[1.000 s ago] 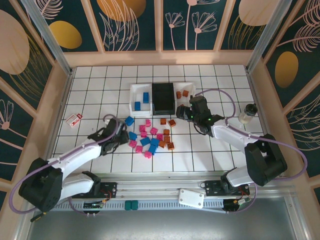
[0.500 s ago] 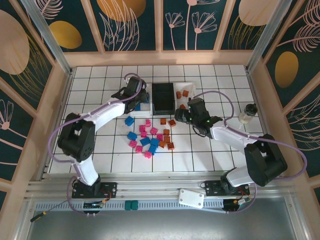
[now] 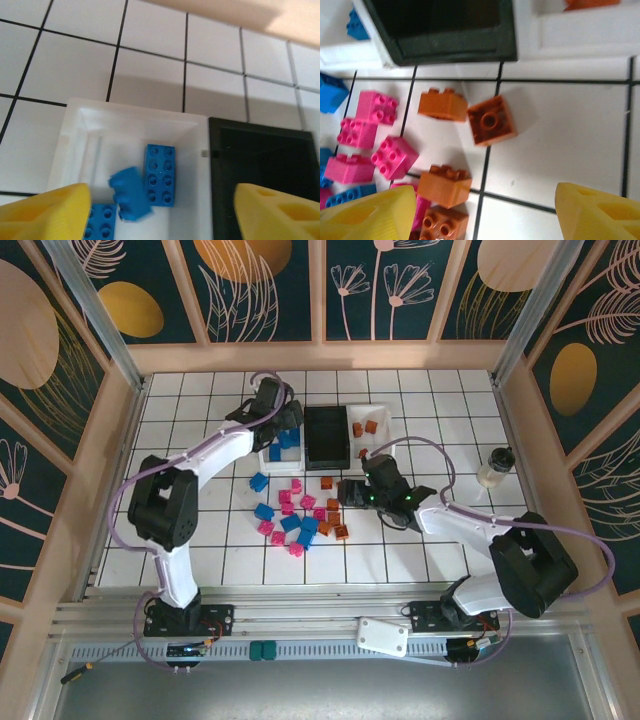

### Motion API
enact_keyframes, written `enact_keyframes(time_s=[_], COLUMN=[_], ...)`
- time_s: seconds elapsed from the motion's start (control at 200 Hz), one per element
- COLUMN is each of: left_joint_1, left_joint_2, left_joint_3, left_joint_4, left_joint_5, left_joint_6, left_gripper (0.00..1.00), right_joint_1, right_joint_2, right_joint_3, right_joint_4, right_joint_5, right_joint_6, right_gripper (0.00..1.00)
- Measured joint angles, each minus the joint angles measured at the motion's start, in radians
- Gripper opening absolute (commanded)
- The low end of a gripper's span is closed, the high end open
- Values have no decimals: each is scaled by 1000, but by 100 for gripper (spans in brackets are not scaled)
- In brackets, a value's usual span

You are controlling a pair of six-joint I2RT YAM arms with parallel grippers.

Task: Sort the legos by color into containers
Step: Place the lego in the container, then pick up the lego from the center of the table, then place the lego in the container.

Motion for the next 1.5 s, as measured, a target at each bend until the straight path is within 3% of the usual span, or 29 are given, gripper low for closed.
enact_keyframes(time_s=[0.08, 0.32, 0.536, 0.871, 1.096, 1.301, 1.496], left_joint_1=[-13, -68, -64, -64, -64, -64, -64], left_joint_2=[-106, -468, -611, -790, -810, -825, -848], left_joint_3=[-66, -393, -645, -803, -876, -921, -961], left_joint_4=[21, 146, 162, 166, 166, 166, 164], left_joint_5=[6, 50, 47, 14, 12, 9, 9], left_joint_6=[-5, -44, -89, -129, -143, -150, -162], left_gripper=[98, 98, 99, 99, 98, 98, 98], right_joint_1=[28, 74, 93, 96, 89, -16, -196], right_joint_2=[24, 123, 218, 249, 177, 25, 76], right_joint_3=[0, 2, 39, 41, 42, 95, 268], right_joint_4=[13, 88, 119, 139, 114, 34, 9], right_joint_5=[-13, -17, -17, -16, -13, -6, 3], right_joint_6=[8, 103, 151, 170, 138, 69, 6], right_gripper=[75, 75, 70, 37, 29, 27, 28])
